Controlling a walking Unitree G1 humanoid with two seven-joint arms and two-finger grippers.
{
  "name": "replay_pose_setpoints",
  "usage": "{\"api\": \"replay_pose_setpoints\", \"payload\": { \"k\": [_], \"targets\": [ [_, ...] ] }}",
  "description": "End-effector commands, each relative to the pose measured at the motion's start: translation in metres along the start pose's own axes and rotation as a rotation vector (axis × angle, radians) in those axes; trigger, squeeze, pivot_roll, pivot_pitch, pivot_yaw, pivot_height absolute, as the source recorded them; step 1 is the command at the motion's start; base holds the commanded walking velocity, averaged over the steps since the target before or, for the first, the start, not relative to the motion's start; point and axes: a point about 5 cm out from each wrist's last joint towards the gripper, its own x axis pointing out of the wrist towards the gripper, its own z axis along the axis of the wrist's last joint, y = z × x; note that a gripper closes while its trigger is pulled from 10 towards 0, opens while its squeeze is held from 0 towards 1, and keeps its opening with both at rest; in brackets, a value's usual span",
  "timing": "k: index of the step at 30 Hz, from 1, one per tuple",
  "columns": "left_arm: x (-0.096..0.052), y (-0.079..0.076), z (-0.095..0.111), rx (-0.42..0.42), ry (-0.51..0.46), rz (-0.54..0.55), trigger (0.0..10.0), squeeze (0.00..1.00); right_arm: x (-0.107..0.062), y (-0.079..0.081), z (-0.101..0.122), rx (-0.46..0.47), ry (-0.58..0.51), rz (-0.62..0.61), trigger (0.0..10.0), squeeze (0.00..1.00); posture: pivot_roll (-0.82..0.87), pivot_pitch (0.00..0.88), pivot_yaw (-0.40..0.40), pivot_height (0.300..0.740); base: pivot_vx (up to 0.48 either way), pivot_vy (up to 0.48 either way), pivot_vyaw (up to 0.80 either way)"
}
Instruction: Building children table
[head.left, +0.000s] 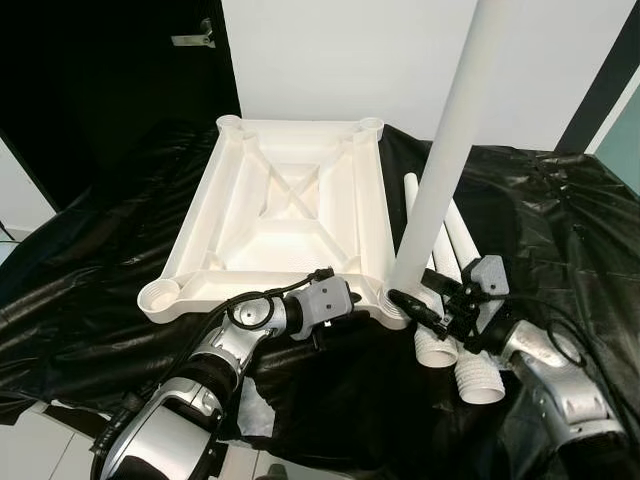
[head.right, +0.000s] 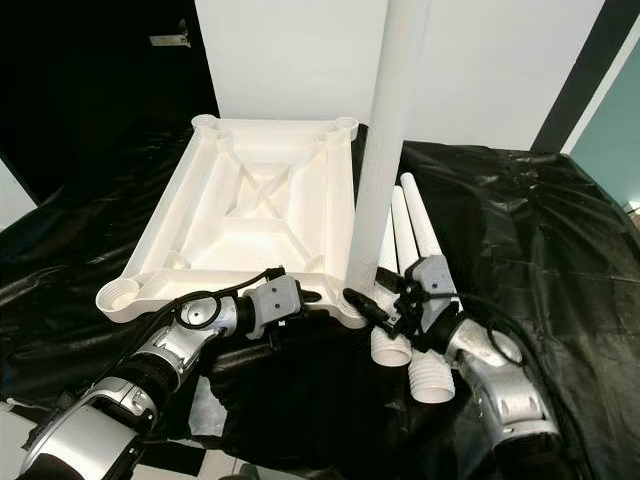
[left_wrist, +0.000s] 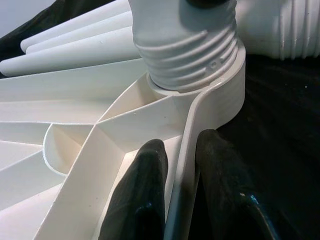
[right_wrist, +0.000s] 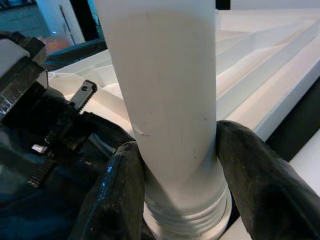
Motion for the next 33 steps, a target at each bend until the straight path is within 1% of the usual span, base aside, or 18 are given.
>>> {"api": "replay_pose_setpoints", "payload": {
  "k": [1, 8, 9, 10, 12, 13, 14, 15, 17, 22, 23, 24, 25, 26, 27, 30, 31, 33],
  "targets": [
    [-0.006, -0.015, -0.021, -0.039, 0.083, -0.055, 10.0, 0.00, -0.019, -0.017, -0.012, 0.051, 0.073, -0.083, 0.0, 0.00, 0.20, 0.000, -0.027, 0.740, 0.000, 0.000, 0.00],
    [-0.007, -0.014, -0.021, -0.039, 0.085, -0.052, 10.0, 0.00, -0.018, -0.006, -0.015, 0.178, 0.036, -0.151, 0.0, 0.00, 0.20, 0.000, -0.031, 0.740, 0.000, 0.000, 0.00],
    [-0.007, -0.013, -0.021, -0.040, 0.085, -0.049, 10.0, 0.00, -0.014, 0.007, -0.015, 0.199, -0.009, -0.229, 0.0, 0.00, 0.20, 0.000, -0.035, 0.740, 0.000, 0.000, 0.00],
    [-0.007, -0.013, -0.021, -0.040, 0.085, -0.049, 10.0, 0.00, -0.014, 0.007, -0.015, 0.199, -0.009, -0.229, 0.0, 0.00, 0.20, 0.000, -0.035, 0.740, 0.000, 0.000, 0.00],
    [-0.007, -0.013, -0.021, -0.041, 0.085, -0.047, 10.0, 0.00, -0.013, 0.026, -0.020, 0.174, -0.056, -0.478, 0.0, 0.00, 0.22, 0.000, -0.038, 0.740, 0.000, 0.000, 0.00],
    [-0.007, -0.013, -0.021, -0.041, 0.085, -0.047, 10.0, 0.00, -0.013, 0.026, -0.020, 0.174, -0.056, -0.478, 0.0, 0.00, 0.22, 0.000, -0.038, 0.740, 0.000, 0.000, 0.00],
    [-0.007, -0.014, -0.021, -0.041, 0.085, -0.047, 10.0, 0.00, -0.016, 0.030, -0.024, 0.154, -0.054, -0.598, 0.0, 0.00, 0.23, 0.000, -0.041, 0.740, 0.000, 0.000, 0.00],
    [-0.007, -0.014, -0.021, -0.041, 0.085, -0.047, 10.0, 0.00, -0.016, 0.030, -0.024, 0.154, -0.054, -0.598, 0.0, 0.00, 0.23, 0.000, -0.041, 0.740, 0.000, 0.000, 0.00],
    [-0.010, -0.015, -0.023, -0.045, 0.088, -0.042, 10.0, 0.00, -0.025, 0.023, -0.027, 0.132, -0.040, -0.744, 0.0, 0.00, 0.23, 0.000, -0.038, 0.740, 0.000, 0.000, 0.00],
    [-0.013, -0.015, -0.026, -0.043, 0.102, -0.044, 10.0, 0.00, -0.025, 0.022, -0.027, 0.132, -0.024, -0.738, 0.0, 0.00, 0.23, 0.000, -0.033, 0.740, 0.000, 0.000, 0.00],
    [-0.014, -0.015, -0.027, -0.043, 0.105, -0.045, 10.0, 0.00, -0.022, 0.023, -0.027, 0.133, -0.011, -0.713, 4.2, 0.00, 0.23, 0.000, -0.033, 0.740, 0.000, 0.000, 0.00],
    [-0.014, -0.015, -0.027, -0.043, 0.105, -0.045, 10.0, 0.00, -0.022, 0.023, -0.027, 0.133, -0.011, -0.713, 4.2, 0.00, 0.23, 0.000, -0.033, 0.740, 0.000, 0.000, 0.00],
    [-0.014, -0.015, -0.027, -0.044, 0.105, -0.045, 10.0, 0.00, -0.020, 0.024, -0.028, 0.126, 0.002, -0.693, 10.0, 0.00, 0.23, 0.000, -0.031, 0.740, 0.000, 0.000, 0.00],
    [-0.014, -0.015, -0.027, -0.044, 0.105, -0.045, 10.0, 0.00, -0.020, 0.024, -0.028, 0.126, 0.002, -0.693, 10.0, 0.00, 0.23, 0.000, -0.031, 0.740, 0.000, 0.000, 0.00],
    [-0.015, -0.015, -0.027, -0.044, 0.106, -0.045, 10.0, 0.00, -0.018, 0.024, -0.027, 0.131, -0.007, -0.648, 10.0, 1.00, 0.22, 0.000, -0.032, 0.740, 0.000, 0.000, 0.00],
    [-0.014, -0.015, -0.027, -0.045, 0.105, -0.044, 10.0, 0.00, -0.013, 0.021, -0.024, 0.110, -0.018, -0.554, 10.0, 1.00, 0.21, 0.000, -0.031, 0.740, 0.000, 0.000, 0.00],
    [-0.013, -0.016, -0.027, -0.046, 0.103, -0.045, 10.0, 0.00, -0.011, 0.018, -0.022, 0.086, -0.014, -0.489, 10.0, 0.00, 0.21, 0.000, -0.032, 0.740, 0.000, 0.000, 0.00],
    [-0.012, -0.016, -0.026, -0.046, 0.101, -0.046, 10.0, 0.00, -0.010, 0.015, -0.021, 0.068, -0.008, -0.451, 10.0, 0.00, 0.21, 0.000, -0.032, 0.740, 0.000, 0.000, 0.00]
  ]
}}
